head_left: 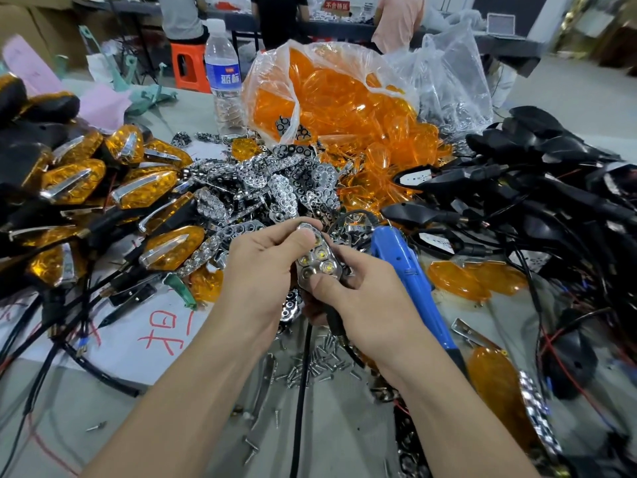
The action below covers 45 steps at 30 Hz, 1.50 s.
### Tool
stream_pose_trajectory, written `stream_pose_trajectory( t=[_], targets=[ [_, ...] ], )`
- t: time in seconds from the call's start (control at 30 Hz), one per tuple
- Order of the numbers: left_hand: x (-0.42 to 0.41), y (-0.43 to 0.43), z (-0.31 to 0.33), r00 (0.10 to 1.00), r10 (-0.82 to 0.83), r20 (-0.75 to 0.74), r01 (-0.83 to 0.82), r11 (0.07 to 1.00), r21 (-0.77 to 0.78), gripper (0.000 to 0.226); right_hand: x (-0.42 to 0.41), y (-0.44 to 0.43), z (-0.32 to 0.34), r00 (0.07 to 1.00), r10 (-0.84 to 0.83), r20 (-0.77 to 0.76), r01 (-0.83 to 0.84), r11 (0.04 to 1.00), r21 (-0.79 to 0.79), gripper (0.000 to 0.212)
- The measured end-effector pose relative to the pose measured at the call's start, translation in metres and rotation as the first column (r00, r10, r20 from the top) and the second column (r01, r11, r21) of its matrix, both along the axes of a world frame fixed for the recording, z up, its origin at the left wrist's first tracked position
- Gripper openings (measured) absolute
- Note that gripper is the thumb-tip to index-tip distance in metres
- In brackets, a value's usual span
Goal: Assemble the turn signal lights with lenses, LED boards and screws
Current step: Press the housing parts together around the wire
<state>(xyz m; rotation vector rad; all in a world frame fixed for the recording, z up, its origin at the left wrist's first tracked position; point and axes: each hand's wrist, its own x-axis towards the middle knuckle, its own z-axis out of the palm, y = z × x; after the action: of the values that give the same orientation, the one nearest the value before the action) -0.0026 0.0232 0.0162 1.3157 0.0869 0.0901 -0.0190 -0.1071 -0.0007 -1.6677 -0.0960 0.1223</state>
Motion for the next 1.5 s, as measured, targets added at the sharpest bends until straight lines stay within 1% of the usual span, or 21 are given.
stream_pose_trajectory(
  t=[0.07, 0.17, 0.23, 0.33, 0.4, 0.5, 0.6, 0.67, 0.73, 0.8, 0.87, 0.9, 0.93, 1.0, 1.07, 1.17, 1.23, 1.3, 1.37, 1.43, 1.5],
  targets=[
    [0.0, 0.001, -0.001, 0.999, -0.037, 0.024, 0.036, 0.999, 0.035, 0.02, 0.0, -0.002, 0.0, 1.0, -0.003, 0.003, 0.003, 0.998, 0.063, 0.028],
    [0.0, 0.003, 0.001, 0.986, -0.157, 0.052, 0.155, 0.987, 0.03, 0.027, 0.001, -0.005, 0.0, 1.0, -0.024, 0.006, 0.023, 0.995, 0.092, 0.032],
    [0.001, 0.004, 0.001, 0.987, -0.142, 0.073, 0.142, 0.99, 0.013, 0.031, 0.002, -0.004, 0.0, 1.0, -0.022, -0.004, 0.023, 0.996, 0.085, 0.033],
    [0.002, 0.006, 0.0, 0.99, -0.092, 0.108, 0.093, 0.996, 0.001, 0.038, 0.002, -0.004, 0.0, 0.999, 0.042, -0.013, -0.041, 0.995, 0.091, 0.032],
    [0.002, 0.006, -0.001, 0.991, -0.084, 0.108, 0.084, 0.996, 0.0, 0.036, 0.001, -0.005, 0.0, 0.999, 0.053, -0.005, -0.052, 0.995, 0.088, 0.029],
    [0.002, 0.005, -0.002, 0.988, -0.129, 0.084, 0.127, 0.991, 0.031, 0.033, 0.0, -0.005, 0.002, 1.0, -0.005, -0.004, 0.005, 0.994, 0.107, 0.027],
    [0.002, 0.003, -0.001, 0.979, -0.195, 0.064, 0.191, 0.98, 0.064, 0.04, 0.001, -0.007, 0.006, 0.999, -0.04, -0.025, 0.042, 0.993, 0.109, 0.026],
    [0.001, 0.003, 0.0, 0.984, -0.169, 0.06, 0.165, 0.984, 0.06, 0.041, 0.001, -0.009, 0.01, 0.999, 0.012, -0.04, -0.009, 0.997, 0.071, 0.022],
    [0.001, 0.004, 0.002, 0.989, -0.141, 0.033, 0.141, 0.99, -0.005, 0.04, 0.002, -0.016, 0.018, 0.999, 0.036, -0.028, -0.037, 0.999, -0.01, 0.017],
    [0.003, 0.009, 0.005, 0.992, -0.118, -0.035, 0.113, 0.988, -0.104, 0.039, 0.004, -0.031, 0.025, 0.995, -0.092, 0.047, 0.096, 0.991, -0.089, 0.023],
    [0.006, 0.017, 0.008, 0.986, -0.108, -0.125, 0.083, 0.979, -0.185, 0.04, 0.006, -0.05, 0.031, 0.949, -0.284, 0.135, 0.302, 0.943, -0.139, 0.027],
    [0.008, 0.02, 0.009, 0.981, -0.108, -0.159, 0.074, 0.976, -0.206, 0.04, 0.006, -0.059, 0.033, 0.921, -0.348, 0.176, 0.38, 0.903, -0.202, 0.03],
    [0.008, 0.022, 0.009, 0.977, -0.103, -0.184, 0.062, 0.975, -0.214, 0.041, 0.006, -0.065, 0.034, 0.907, -0.361, 0.217, 0.413, 0.863, -0.292, 0.033],
    [0.009, 0.022, 0.008, 0.972, -0.079, -0.22, 0.032, 0.977, -0.209, 0.046, 0.003, -0.067, 0.036, 0.94, -0.245, 0.236, 0.334, 0.798, -0.501, 0.035],
    [0.01, 0.022, 0.007, 0.969, -0.055, -0.242, 0.013, 0.985, -0.169, 0.052, -0.002, -0.062, 0.039, 0.985, -0.07, 0.155, 0.158, 0.716, -0.68, 0.029],
    [0.011, 0.024, 0.007, 0.968, -0.043, -0.246, 0.021, 0.996, -0.091, 0.051, -0.008, -0.053, 0.044, 0.995, 0.098, 0.024, -0.033, 0.537, -0.843, 0.015],
    [0.01, 0.024, 0.007, 0.971, -0.056, -0.233, 0.046, 0.998, -0.05, 0.045, -0.01, -0.047, 0.043, 0.991, 0.137, -0.005, -0.06, 0.403, -0.913, 0.013],
    [0.01, 0.023, 0.005, 0.972, -0.056, -0.23, 0.062, 0.998, 0.02, 0.043, -0.012, -0.038, 0.039, 0.989, 0.135, 0.065, 0.024, 0.288, -0.957, 0.008],
    [0.011, 0.021, 0.001, 0.973, -0.038, -0.229, 0.061, 0.994, 0.091, 0.044, -0.016, -0.028, 0.034, 0.984, 0.136, 0.112, 0.073, 0.267, -0.961, 0.02],
    [0.013, 0.02, -0.002, 0.975, -0.03, -0.219, 0.058, 0.991, 0.122, 0.045, -0.021, -0.021, 0.033, 0.984, 0.157, 0.082, 0.038, 0.265, -0.964, 0.039],
    [0.013, 0.02, -0.004, 0.977, -0.027, -0.21, 0.059, 0.987, 0.15, 0.044, -0.025, -0.017, 0.035, 0.988, 0.136, 0.068, 0.029, 0.27, -0.962, 0.043]
  ],
)
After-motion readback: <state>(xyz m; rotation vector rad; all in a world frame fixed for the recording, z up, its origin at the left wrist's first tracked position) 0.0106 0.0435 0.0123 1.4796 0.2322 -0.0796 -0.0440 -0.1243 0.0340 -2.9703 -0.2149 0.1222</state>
